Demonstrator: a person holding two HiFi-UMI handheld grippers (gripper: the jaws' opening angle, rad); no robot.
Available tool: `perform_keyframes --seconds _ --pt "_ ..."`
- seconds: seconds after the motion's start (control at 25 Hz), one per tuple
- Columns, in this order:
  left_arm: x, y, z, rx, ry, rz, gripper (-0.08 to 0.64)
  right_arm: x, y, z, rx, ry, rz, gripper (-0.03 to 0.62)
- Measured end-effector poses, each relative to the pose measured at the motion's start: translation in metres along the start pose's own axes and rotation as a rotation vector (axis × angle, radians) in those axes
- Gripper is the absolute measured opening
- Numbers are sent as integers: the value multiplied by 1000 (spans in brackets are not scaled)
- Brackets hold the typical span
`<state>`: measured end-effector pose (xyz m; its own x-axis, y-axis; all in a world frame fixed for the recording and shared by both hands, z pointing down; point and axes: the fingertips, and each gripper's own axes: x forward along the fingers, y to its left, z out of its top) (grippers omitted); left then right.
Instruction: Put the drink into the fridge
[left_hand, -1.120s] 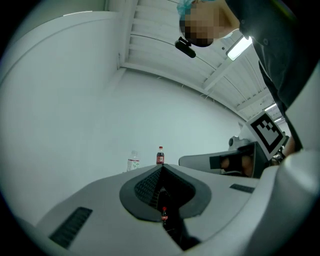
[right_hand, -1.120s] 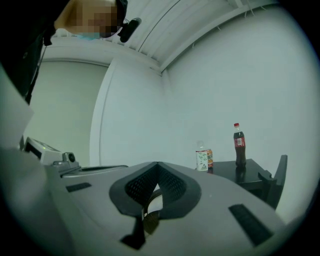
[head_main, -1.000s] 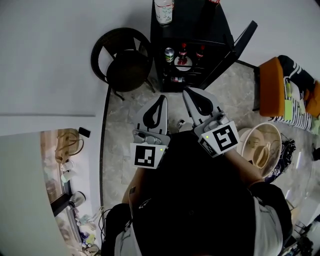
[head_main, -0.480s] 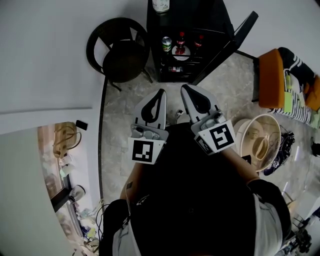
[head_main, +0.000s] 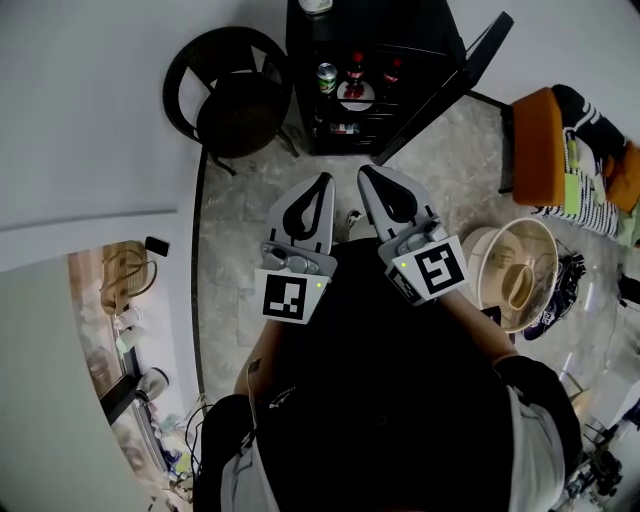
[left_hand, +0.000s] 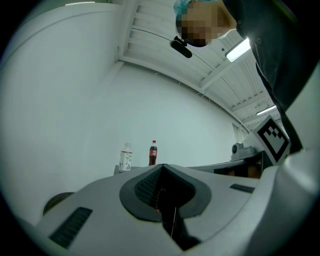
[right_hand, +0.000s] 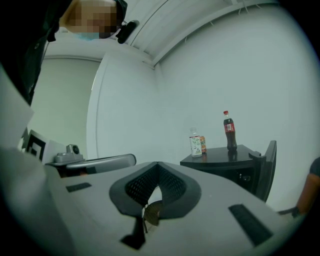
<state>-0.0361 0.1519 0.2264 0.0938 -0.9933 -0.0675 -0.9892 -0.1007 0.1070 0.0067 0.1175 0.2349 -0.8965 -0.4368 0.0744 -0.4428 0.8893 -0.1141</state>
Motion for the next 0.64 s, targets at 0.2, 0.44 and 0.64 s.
perform_keyframes --seconds 0.2,0.44,0.64 --pt "2 -1 -4 -15 4 -11 9 -1 -2 -2 -5 8 -11 14" --pt "4 0 -8 -26 10 -20 9 -2 -6 -6 -8 15 -28 14" --pt "7 -1 -8 -31 8 -27 9 -1 -7 -3 -5 6 -29 14"
